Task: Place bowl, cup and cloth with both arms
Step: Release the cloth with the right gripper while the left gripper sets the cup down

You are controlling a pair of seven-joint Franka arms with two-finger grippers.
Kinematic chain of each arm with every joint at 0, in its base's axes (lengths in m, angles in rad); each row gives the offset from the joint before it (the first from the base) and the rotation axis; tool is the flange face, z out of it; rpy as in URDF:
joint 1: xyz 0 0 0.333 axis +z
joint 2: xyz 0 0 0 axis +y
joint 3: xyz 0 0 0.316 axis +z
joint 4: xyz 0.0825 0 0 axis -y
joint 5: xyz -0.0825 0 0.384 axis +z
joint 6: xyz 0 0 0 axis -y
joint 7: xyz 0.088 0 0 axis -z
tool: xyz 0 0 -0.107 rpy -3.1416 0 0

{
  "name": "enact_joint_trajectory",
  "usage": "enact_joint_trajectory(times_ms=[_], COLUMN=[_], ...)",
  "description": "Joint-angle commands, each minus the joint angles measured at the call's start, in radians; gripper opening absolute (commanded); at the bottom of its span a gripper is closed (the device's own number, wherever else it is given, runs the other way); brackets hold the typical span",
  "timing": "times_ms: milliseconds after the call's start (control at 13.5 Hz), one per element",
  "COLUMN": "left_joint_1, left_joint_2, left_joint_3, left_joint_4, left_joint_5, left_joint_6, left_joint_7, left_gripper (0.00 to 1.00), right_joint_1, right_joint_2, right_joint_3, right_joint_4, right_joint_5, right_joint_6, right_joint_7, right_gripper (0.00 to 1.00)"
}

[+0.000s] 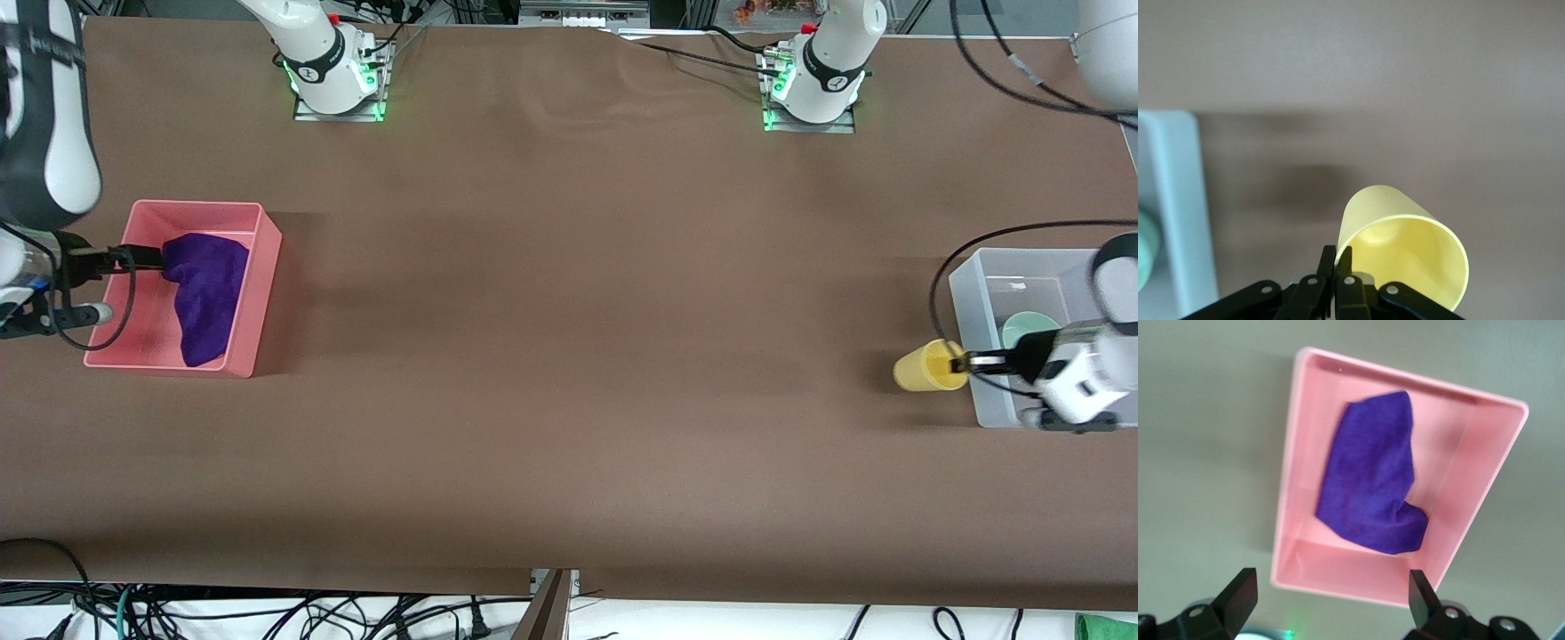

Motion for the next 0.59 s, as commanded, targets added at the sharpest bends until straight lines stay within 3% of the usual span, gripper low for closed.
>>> enact_joint_trajectory(times_ms=[0,148,369,517], left_joint_1=[0.082,0.148,0.204,0.225], left_joint_2=[0.004,0.005,0.017,0.04], left_joint_3=[-0.005,-0.005,0.009,0.02], left_joint_4=[0.106,0.113,0.113,0.11], left_joint_5=[0.038,0.061,0.141,0.234], left_joint_6=[-0.117,-0.121,-0.063,-0.011], left_joint_7=[0.068,0.229,0.39,0.451], left_gripper=[0.0,0.0,0.0,0.0], right_joint_1=[-0.005,-0.005,-0.004,-0.007], right_joint_2=[-0.025,-0.065,-0.072,-0.076], right_joint_3=[0.079,0.136,0.188,0.184], right_joint_4=[0.086,0.12,0.195,0.212], right_joint_5=[0.027,0.036,0.033,0.035], right_joint_6=[-0.094,-0.113,-0.165,-0.162], right_joint_7=[0.013,0.141,0.181,0.18], right_gripper=[1.0,1.0,1.0,1.0])
